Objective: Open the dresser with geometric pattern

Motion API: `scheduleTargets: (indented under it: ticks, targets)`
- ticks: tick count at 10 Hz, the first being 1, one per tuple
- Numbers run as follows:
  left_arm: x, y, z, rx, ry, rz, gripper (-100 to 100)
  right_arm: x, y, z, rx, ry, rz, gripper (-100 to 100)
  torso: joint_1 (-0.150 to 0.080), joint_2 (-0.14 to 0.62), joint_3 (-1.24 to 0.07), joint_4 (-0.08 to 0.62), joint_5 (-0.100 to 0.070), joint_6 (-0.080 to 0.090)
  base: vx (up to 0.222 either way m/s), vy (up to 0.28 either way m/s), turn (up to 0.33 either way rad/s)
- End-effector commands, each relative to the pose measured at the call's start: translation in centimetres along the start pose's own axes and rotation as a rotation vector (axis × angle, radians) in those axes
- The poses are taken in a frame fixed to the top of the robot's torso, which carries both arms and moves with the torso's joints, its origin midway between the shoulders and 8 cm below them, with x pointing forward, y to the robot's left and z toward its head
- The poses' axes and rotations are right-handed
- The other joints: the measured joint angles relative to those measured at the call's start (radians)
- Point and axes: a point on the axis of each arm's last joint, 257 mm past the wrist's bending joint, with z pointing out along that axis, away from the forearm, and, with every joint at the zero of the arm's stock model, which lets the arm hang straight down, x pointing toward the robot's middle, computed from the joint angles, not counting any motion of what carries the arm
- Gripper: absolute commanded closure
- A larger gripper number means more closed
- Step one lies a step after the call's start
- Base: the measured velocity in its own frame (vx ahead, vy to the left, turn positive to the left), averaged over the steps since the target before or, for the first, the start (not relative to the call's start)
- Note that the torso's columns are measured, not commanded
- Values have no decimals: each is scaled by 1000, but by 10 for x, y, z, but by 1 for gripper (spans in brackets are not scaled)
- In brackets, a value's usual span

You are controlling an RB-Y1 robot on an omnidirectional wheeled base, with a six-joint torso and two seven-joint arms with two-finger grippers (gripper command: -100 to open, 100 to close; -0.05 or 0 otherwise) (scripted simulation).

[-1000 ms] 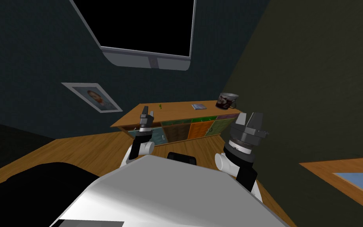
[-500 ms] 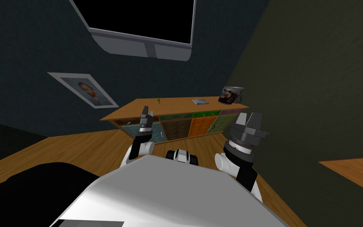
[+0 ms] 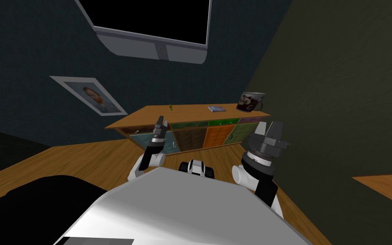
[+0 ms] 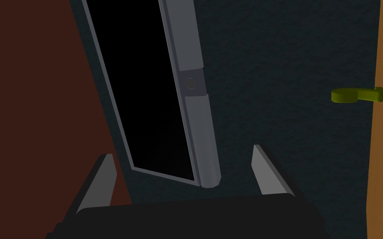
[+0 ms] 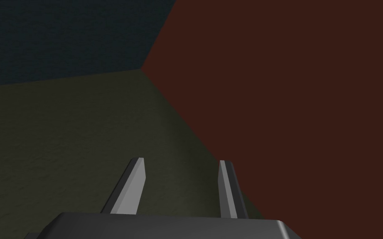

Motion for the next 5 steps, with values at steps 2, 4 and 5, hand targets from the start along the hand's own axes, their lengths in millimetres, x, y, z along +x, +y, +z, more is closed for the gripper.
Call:
scheduleTargets:
  ticks: [2,4,5]
  targets:
    - [6,21,-4,8,41,2,-100,0,0,0,0,0,0,0,0,0,0,0,0,0,38,-45,32]
    - [6,32,-6,14,47,-6,-100,0,0,0,0,0,0,0,0,1,0,0,0,0,33,-52,30]
    - [7,34,-7,10,48,-6,-100,0,0,0,0,0,0,0,0,0,0,0,0,0,30,-36,12]
